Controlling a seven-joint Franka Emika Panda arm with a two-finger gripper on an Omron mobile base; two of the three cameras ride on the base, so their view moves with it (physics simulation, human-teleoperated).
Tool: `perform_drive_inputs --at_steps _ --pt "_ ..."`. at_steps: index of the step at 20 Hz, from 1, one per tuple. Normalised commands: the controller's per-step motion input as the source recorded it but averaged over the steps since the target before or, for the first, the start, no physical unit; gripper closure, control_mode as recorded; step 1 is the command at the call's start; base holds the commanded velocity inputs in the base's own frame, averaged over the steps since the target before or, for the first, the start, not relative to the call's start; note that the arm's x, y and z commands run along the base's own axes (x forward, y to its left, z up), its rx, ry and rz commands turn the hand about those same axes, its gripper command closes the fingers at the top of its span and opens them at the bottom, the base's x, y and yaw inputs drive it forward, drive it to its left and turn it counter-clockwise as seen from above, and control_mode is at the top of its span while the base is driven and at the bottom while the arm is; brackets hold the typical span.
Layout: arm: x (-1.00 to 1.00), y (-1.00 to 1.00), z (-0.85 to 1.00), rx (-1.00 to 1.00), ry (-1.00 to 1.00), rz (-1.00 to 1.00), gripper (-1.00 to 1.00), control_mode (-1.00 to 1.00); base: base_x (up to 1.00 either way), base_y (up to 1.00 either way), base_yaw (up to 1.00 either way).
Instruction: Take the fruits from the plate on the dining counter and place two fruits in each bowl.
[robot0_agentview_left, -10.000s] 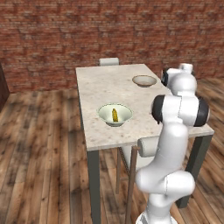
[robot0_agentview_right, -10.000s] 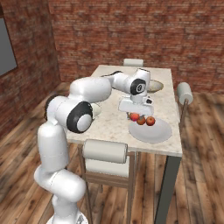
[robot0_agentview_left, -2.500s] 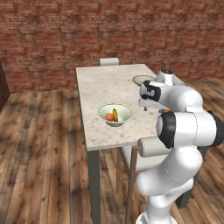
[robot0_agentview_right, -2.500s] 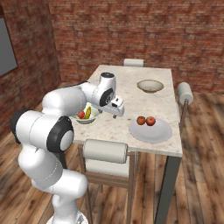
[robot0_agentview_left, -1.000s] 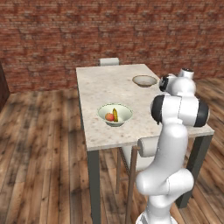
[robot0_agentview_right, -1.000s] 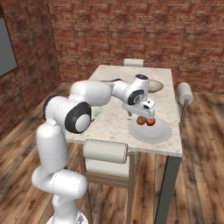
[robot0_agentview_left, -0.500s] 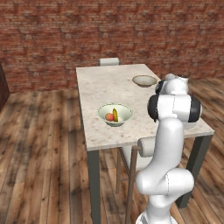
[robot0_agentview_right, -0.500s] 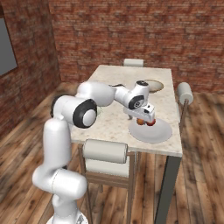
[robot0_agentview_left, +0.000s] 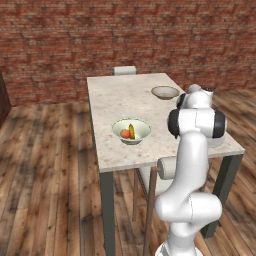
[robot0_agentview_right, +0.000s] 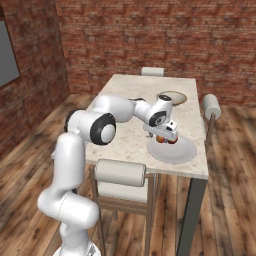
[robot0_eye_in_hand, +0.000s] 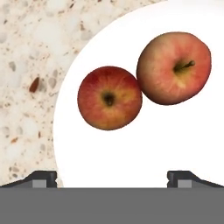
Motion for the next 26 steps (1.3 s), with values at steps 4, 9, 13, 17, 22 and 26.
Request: perform_drive_inputs --at_steps 4,9,13,17,22,26 --pt "0.24 0.00 -0.18 0.00 0.01 0.00 -1.00 -1.00 0.00 0.00 0.00" --pt "0.20 0.00 -0.15 0.00 0.01 0.00 -1.00 -1.00 0.00 0.00 0.00" --pt "0.14 0.00 -0.18 0.00 0.00 0.00 -1.00 -1.00 0.00 0.00 0.00" --pt "0.15 0.00 -0.19 0.00 0.00 0.00 -1.00 -1.00 0.00 0.00 0.00" --pt "0.09 0.00 -0.16 0.00 0.00 0.00 -1.00 -1.00 0.00 0.00 0.00" --pt "0.19 0.00 -0.01 0.00 0.00 0.00 -1.00 -1.00 0.00 0.00 0.00"
